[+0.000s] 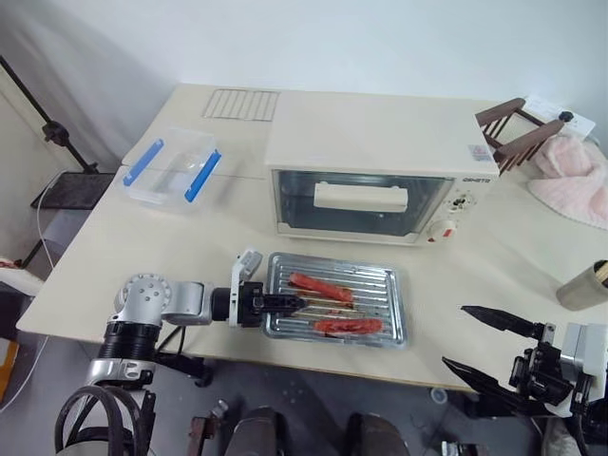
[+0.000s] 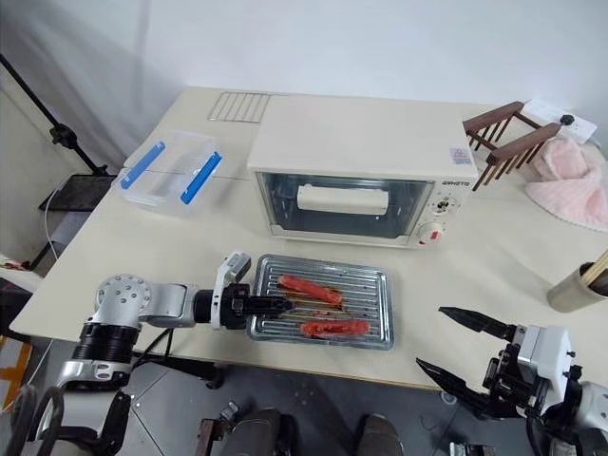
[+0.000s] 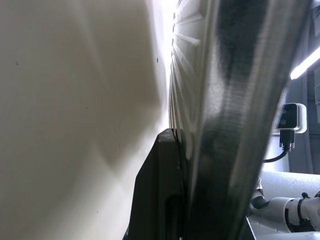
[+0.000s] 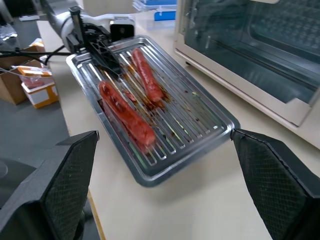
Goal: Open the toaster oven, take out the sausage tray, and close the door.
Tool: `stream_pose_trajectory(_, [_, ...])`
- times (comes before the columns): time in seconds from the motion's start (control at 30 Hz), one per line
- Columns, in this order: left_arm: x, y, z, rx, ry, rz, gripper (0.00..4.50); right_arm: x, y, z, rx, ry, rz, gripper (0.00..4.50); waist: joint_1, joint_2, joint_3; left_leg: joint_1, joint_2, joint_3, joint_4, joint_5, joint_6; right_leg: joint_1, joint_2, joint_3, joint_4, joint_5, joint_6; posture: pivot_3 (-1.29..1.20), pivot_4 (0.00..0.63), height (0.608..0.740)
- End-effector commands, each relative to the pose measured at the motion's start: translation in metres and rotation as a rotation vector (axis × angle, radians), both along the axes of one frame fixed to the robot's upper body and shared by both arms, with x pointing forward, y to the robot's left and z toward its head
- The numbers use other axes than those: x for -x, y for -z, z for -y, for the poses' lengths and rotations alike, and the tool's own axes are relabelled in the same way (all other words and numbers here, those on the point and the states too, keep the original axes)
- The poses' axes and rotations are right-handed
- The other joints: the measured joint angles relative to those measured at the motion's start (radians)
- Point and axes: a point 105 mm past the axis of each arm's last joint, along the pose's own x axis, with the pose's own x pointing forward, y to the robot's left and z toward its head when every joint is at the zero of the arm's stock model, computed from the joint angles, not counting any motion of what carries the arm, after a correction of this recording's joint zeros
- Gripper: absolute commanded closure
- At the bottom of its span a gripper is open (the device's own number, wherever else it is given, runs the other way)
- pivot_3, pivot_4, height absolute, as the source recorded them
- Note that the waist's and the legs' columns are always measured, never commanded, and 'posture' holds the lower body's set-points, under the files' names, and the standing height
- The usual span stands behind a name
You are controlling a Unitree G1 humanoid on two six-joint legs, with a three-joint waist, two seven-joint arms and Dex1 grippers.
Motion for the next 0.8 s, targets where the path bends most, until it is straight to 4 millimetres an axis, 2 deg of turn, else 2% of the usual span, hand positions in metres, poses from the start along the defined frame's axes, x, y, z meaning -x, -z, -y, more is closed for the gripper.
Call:
stream_pose_trajectory(0.03, [0.01,0.041,0.008,-0.127,0.029,-0.115,4.5,0.004,-0.011,0.0,-0.001,-0.001,0.06,0.07,0.003,0.002,-0.001,0.0,0.0,-0.001,0.0,0.0,0.001,0.001,-0.001,0.0,-0.001,0.0,0.0,0.0,0.15,0.74])
stream_pose_trajectory(0.13, [0.006,0.035,0.009,-0.115,0.024,-0.083,3.89,0.004,-0.009,0.001,-0.003,-0.001,0.059,0.0,0.001,0.005,-0.003,0.003,0.0,-0.003,0.0,0.0,0.004,0.007,-0.004,-0.001,-0.004,0.0,0.0,0.0,0.15,0.74])
stream_pose_trajectory(0.27, [0.004,0.024,0.01,-0.09,0.026,-0.016,2.63,0.003,-0.005,0.001,-0.005,-0.001,0.056,0.0,-0.004,0.005,-0.003,0.004,0.0,-0.004,-0.001,-0.003,0.002,0.011,-0.004,-0.003,-0.01,0.002,0.004,0.0,0.15,0.74])
stream_pose_trajectory(0.43, [0.003,0.013,-0.001,-0.099,-0.002,0.091,1.2,0.002,0.0,0.002,-0.007,-0.007,0.052,0.0,-0.015,0.002,-0.001,0.004,0.0,-0.004,-0.002,-0.002,0.004,0.011,-0.004,-0.004,-0.011,0.002,0.004,0.0,0.15,0.74])
stream_pose_trajectory(0.5, [0.003,0.009,-0.019,-0.159,-0.038,0.198,0.65,0.002,0.002,0.001,-0.005,-0.015,0.051,0.0,-0.025,0.001,-0.001,0.004,0.0,-0.004,-0.002,-0.002,0.004,0.011,-0.004,-0.004,-0.011,0.002,0.004,0.0,0.15,0.74])
stream_pose_trajectory(0.57, [0.001,-0.002,-0.038,-0.181,-0.055,0.451,0.07,0.001,0.003,0.001,-0.003,-0.026,0.049,0.0,-0.041,-0.001,0.0,0.004,0.001,-0.004,-0.002,-0.002,0.004,0.011,-0.004,-0.004,-0.011,0.002,0.005,0.0,0.15,0.74])
stream_pose_trajectory(0.7, [0.024,-0.012,-0.076,-0.202,0.102,0.697,0.02,-0.005,0.001,-0.001,0.002,-0.054,0.047,0.0,-0.073,-0.004,0.002,0.012,0.001,-0.002,-0.013,-0.001,-0.007,0.011,0.001,-0.001,-0.013,0.003,0.005,0.0,0.15,0.74])
stream_pose_trajectory(0.8, [0.028,-0.02,-0.107,-0.226,0.146,0.879,0.02,-0.009,0.001,-0.002,-0.002,-0.088,0.014,0.0,-0.075,-0.002,0.003,0.014,0.007,-0.002,-0.019,0.0,-0.01,0.009,0.004,0.0,-0.014,0.002,0.004,0.0,0.15,0.74])
